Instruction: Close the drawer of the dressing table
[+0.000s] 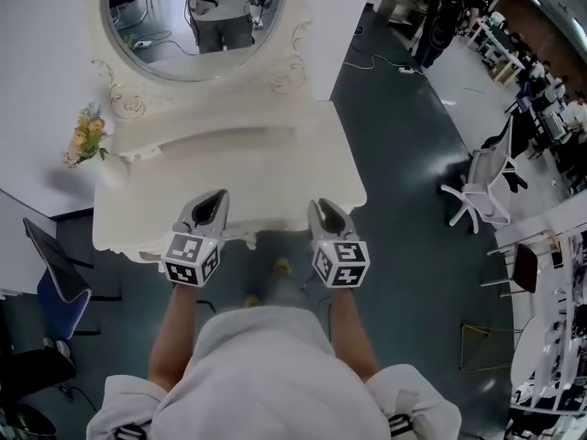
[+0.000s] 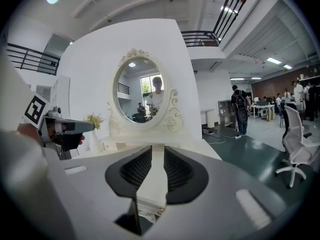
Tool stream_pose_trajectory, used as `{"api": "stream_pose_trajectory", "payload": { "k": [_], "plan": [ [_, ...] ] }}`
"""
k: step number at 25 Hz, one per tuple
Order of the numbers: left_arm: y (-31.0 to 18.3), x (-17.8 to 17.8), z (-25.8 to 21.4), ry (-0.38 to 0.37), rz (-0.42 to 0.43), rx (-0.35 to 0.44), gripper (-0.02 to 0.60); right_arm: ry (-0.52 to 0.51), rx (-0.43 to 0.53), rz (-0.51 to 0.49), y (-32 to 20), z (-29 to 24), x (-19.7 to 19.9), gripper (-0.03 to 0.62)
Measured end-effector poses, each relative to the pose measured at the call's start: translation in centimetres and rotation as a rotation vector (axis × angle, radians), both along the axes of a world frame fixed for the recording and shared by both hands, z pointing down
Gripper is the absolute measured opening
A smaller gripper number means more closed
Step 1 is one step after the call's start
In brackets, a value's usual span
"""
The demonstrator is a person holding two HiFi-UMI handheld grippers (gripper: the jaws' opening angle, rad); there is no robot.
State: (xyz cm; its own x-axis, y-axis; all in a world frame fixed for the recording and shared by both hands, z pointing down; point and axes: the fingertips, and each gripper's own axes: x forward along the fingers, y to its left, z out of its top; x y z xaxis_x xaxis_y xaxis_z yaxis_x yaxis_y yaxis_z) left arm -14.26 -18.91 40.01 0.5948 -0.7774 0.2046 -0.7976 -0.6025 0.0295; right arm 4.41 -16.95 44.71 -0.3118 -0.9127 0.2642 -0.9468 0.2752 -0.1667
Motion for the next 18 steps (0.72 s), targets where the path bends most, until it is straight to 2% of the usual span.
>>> {"api": "stream_pose_trajectory", "payload": {
  "k": [10,18],
  "plan": [
    [1.0,-0.4,-3.3,0.009,0.022,0.069,0.000,0.019,0.067,0.023,1.5,-3.5,0.1,0.064],
    [1.1,-0.3,-5.1,0.011,0.020,0.104,0.000,-0.017,0.090,0.027,1.5,-5.0,0.7,0.050]
  ]
}}
